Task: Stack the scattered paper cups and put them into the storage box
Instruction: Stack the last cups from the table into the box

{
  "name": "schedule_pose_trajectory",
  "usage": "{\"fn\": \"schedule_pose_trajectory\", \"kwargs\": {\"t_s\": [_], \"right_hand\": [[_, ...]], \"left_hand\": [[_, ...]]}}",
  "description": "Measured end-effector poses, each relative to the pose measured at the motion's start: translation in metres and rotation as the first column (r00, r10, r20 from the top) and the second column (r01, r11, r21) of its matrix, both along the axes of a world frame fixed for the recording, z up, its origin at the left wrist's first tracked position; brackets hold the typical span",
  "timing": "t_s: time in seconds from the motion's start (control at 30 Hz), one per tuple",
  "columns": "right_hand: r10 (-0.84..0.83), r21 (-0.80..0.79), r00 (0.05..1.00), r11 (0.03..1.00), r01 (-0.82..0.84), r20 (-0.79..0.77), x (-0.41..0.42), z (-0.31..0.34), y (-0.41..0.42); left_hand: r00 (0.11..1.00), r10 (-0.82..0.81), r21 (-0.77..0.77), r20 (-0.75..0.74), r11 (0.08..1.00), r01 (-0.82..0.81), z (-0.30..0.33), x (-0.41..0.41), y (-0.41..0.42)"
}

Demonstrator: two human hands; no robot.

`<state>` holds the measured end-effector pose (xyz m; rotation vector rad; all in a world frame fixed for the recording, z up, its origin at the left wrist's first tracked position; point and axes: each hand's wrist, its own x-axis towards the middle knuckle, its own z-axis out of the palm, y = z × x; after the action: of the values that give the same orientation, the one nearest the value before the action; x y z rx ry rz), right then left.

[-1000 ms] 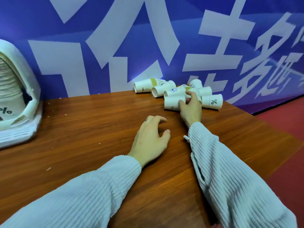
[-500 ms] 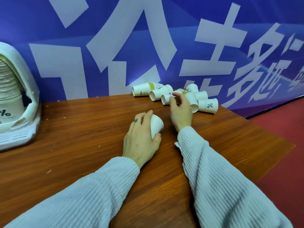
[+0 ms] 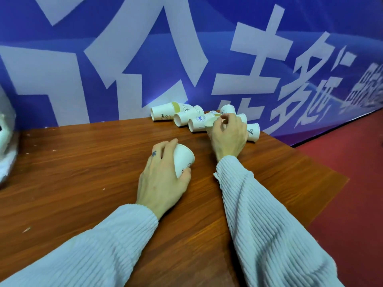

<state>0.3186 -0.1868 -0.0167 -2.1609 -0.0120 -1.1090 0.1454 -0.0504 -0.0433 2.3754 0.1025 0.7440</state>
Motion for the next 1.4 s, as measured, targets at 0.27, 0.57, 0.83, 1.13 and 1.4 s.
{"fn": "schedule_pose_trajectory", "kwargs": {"t_s": [0.27, 0.57, 0.83, 1.13, 1.4], "right_hand": [[0.186, -0.055, 0.964, 0.978, -0.2, -0.191, 0.017, -0.014, -0.006], [0.293, -0.194, 0.814, 0.879, -0.436, -0.502, 0.012, -0.018, 0.008], [0.449, -0.005, 0.723, 0.848, -0.53, -0.524, -0.045, -0.012, 0.015], [0.665, 0.239, 0.691, 0.747, -0.62, -0.284, -0.13, 0.009, 0.037], [0.862, 0.334, 0.469, 0.506, -0.795, -0.19, -0.194, 0.051, 0.147]], "left_hand": [[1.0, 0.014, -0.017, -0.014, 1.0, -0.014, 0.0, -0.002, 0.0], [1.0, -0.003, -0.07, -0.028, 0.998, 0.001, 0.0, 0.0, 0.0], [0.992, 0.058, -0.411, -0.109, 0.906, -0.098, 0.015, -0.005, 0.01], [0.992, 0.123, -0.482, 0.016, 0.871, -0.1, 0.043, -0.057, 0.054], [0.891, 0.384, -0.484, 0.243, 0.844, -0.232, 0.078, -0.142, 0.146]]}}
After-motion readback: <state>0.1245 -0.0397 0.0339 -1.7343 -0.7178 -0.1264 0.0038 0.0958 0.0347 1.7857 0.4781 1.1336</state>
